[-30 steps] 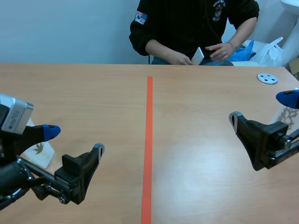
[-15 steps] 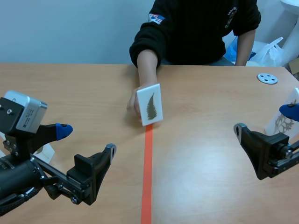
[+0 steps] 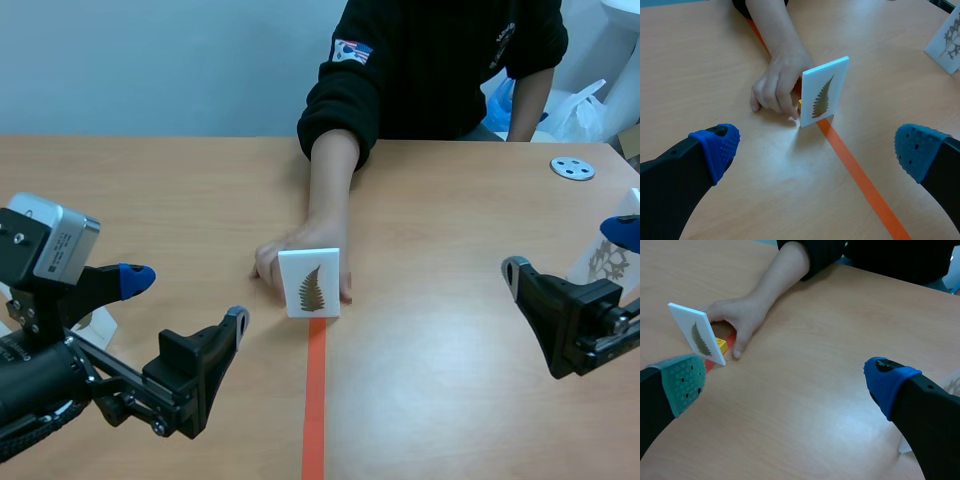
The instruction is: Sort the leaf by its shape. The table is split by an orange tape line. A compound leaf with several leaflets goes to the left side, a simple leaf with one blade goes to the right side. Return to the home posture when a red brick is placed on the table.
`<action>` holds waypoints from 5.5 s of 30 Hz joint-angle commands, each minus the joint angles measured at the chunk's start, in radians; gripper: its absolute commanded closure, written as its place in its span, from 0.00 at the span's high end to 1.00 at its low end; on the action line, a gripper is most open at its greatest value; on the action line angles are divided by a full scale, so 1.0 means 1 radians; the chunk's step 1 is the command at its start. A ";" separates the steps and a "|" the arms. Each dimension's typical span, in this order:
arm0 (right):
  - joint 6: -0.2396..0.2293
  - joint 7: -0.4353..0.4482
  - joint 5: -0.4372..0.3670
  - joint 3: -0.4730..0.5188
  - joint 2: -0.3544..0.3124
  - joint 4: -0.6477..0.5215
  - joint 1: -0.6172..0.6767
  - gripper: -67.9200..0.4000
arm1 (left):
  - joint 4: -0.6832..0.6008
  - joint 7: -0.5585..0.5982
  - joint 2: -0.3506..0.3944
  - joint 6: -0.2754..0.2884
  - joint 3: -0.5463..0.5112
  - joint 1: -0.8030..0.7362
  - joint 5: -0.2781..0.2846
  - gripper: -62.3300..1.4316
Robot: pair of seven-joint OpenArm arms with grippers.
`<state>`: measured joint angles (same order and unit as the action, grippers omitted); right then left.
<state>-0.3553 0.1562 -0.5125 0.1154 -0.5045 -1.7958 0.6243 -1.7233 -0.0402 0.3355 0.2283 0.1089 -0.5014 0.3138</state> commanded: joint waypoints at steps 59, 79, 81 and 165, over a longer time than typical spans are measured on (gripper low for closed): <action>0.079 0.288 0.435 -0.704 0.374 0.920 -0.818 0.38 | -0.024 0.025 0.000 -0.001 -0.008 -0.002 0.006 1.00; 0.075 0.345 0.435 -0.679 0.289 0.814 -0.784 0.03 | -0.024 0.025 0.000 -0.001 -0.008 -0.002 0.006 1.00; 0.075 0.345 0.434 -0.643 0.261 0.759 -0.748 0.03 | -0.024 0.025 0.000 -0.001 -0.008 -0.002 0.006 1.00; -0.070 0.387 0.138 0.122 0.155 0.674 -0.272 1.00 | -0.024 0.044 0.000 -0.001 -0.008 -0.002 0.006 1.00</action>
<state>-0.4160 0.5247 -0.3607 0.2337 -0.3382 -1.0950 0.3607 -1.7233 -0.0101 0.3355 0.2283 0.1089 -0.5014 0.3138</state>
